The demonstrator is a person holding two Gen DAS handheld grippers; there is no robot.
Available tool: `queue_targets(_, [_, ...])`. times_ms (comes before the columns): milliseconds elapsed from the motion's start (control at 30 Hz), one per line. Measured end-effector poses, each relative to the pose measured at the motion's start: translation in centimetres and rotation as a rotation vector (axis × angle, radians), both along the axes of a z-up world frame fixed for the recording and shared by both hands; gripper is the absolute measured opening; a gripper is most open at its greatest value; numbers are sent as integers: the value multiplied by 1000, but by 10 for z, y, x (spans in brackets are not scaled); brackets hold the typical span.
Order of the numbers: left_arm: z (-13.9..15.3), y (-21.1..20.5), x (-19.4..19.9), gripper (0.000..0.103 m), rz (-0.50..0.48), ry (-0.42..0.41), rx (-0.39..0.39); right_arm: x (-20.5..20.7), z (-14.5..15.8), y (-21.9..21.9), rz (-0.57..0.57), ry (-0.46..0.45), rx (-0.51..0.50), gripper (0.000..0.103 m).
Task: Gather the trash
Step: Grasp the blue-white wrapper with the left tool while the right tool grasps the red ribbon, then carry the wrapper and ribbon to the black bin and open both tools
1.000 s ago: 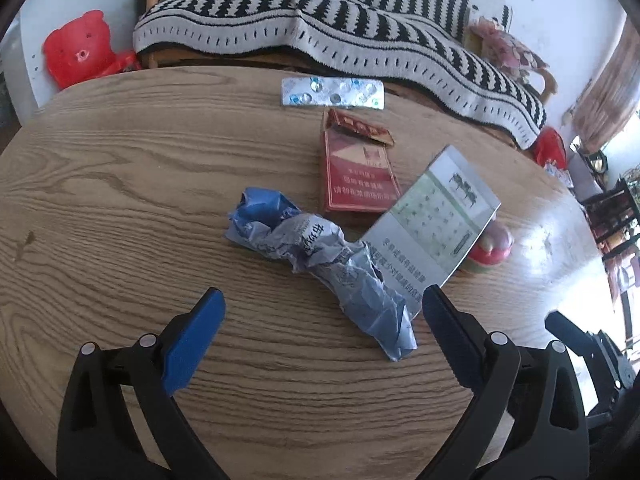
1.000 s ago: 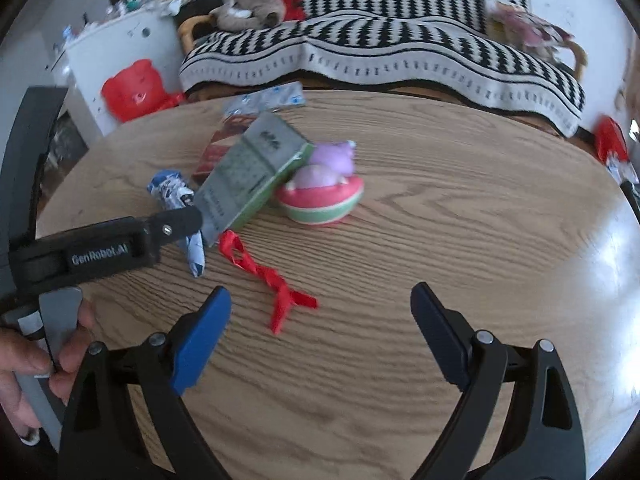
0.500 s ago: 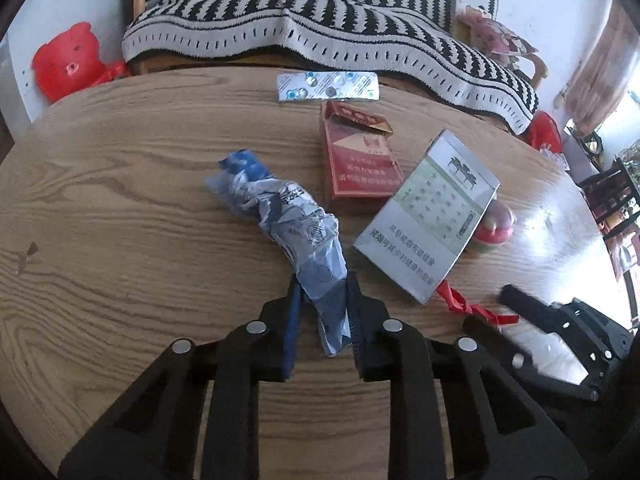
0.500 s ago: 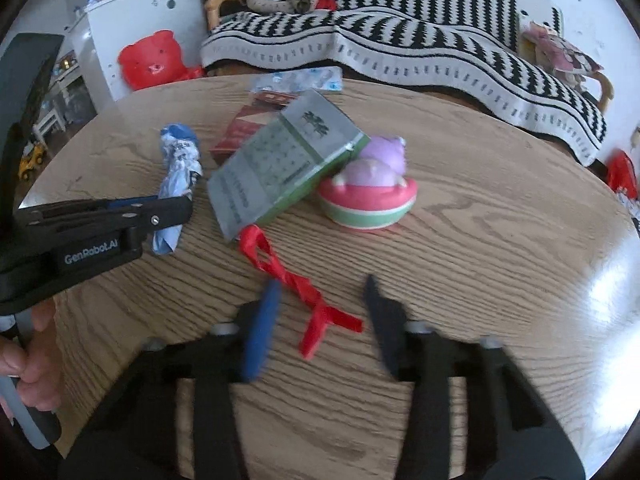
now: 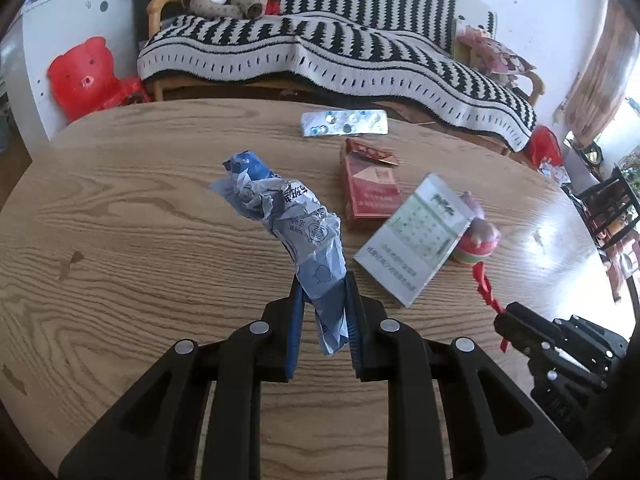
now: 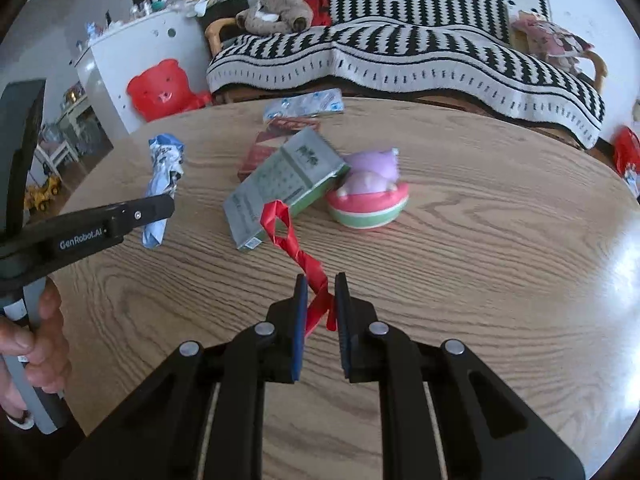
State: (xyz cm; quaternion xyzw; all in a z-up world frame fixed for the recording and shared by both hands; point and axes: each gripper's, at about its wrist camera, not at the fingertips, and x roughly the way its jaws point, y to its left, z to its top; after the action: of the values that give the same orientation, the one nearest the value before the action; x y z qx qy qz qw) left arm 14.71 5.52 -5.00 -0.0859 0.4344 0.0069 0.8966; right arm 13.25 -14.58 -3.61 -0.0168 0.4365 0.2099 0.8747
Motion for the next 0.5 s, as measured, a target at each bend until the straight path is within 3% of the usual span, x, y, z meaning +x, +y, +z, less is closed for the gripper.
queue_targets(200, [13,-29,-9,19,-68,-30,18,-17,12,-42,-88,2,24,14])
queue_targets(500, [32,-129,-34,19,-266,-87,14,-64,37,-151,-266,-37,40,14])
